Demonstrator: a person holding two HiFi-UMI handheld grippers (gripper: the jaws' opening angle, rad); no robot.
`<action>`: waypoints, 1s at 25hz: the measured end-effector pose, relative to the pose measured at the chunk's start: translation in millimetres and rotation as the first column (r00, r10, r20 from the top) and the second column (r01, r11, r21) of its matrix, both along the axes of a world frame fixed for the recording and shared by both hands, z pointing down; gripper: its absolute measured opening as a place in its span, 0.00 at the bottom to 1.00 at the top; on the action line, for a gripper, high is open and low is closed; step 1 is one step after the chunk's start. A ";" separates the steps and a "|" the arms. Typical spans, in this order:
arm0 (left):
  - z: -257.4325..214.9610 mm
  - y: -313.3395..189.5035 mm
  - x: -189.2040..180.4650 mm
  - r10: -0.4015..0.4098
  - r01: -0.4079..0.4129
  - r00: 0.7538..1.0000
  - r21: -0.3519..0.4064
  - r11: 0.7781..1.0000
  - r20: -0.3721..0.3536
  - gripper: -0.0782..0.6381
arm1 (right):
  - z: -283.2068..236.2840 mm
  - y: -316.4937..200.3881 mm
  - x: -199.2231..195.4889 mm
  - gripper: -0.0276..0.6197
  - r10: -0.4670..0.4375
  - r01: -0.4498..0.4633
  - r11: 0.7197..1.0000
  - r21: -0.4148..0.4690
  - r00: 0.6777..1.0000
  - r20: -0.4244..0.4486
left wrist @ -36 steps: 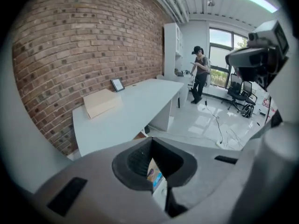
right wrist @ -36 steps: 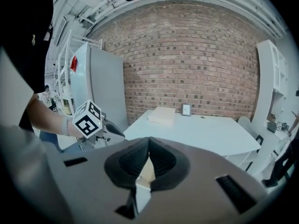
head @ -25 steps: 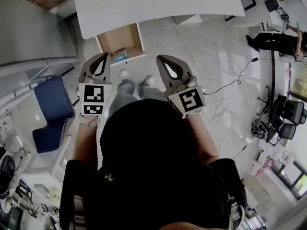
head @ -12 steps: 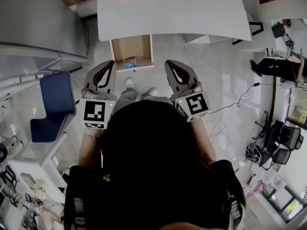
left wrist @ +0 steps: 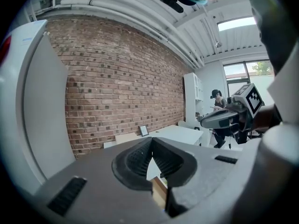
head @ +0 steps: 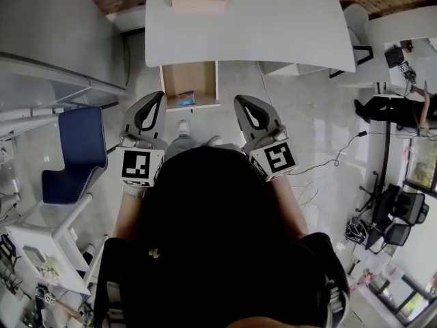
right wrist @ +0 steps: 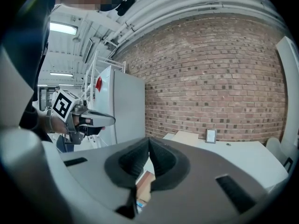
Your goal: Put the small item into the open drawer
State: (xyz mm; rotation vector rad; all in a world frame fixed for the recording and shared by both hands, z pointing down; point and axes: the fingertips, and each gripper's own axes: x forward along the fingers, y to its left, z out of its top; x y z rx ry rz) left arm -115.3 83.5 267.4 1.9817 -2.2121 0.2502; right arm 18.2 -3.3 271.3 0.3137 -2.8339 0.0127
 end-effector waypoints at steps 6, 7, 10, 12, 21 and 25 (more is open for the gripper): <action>-7.8 1.6 0.1 0.006 -0.005 1.000 0.045 0.999 -0.007 0.11 | -7.2 -0.1 -5.9 0.06 -0.001 0.001 1.000 0.010 1.000 0.017; -8.4 1.3 0.4 0.005 -0.004 1.000 0.050 0.999 -0.008 0.11 | -7.1 -0.8 -5.7 0.06 -0.001 0.001 1.000 0.006 1.000 0.015; -9.2 0.2 1.0 0.003 -0.002 1.000 0.054 0.999 -0.015 0.11 | -10.1 -2.2 -5.3 0.06 -0.003 0.002 1.000 0.014 1.000 0.018; -10.5 -1.4 2.3 0.006 -0.005 1.000 0.055 0.998 -0.018 0.11 | -12.5 -2.6 -5.6 0.06 -0.002 0.002 1.000 0.015 1.000 0.029; -18.9 0.5 0.8 -0.017 0.017 1.000 0.076 0.997 0.000 0.11 | -12.8 -1.1 -6.7 0.06 -0.010 0.010 1.000 0.012 1.000 0.029; -18.9 -2.1 0.5 -0.017 0.015 1.000 0.069 0.997 0.025 0.11 | -11.9 -4.1 -7.2 0.06 -0.009 0.009 1.000 0.008 1.000 0.028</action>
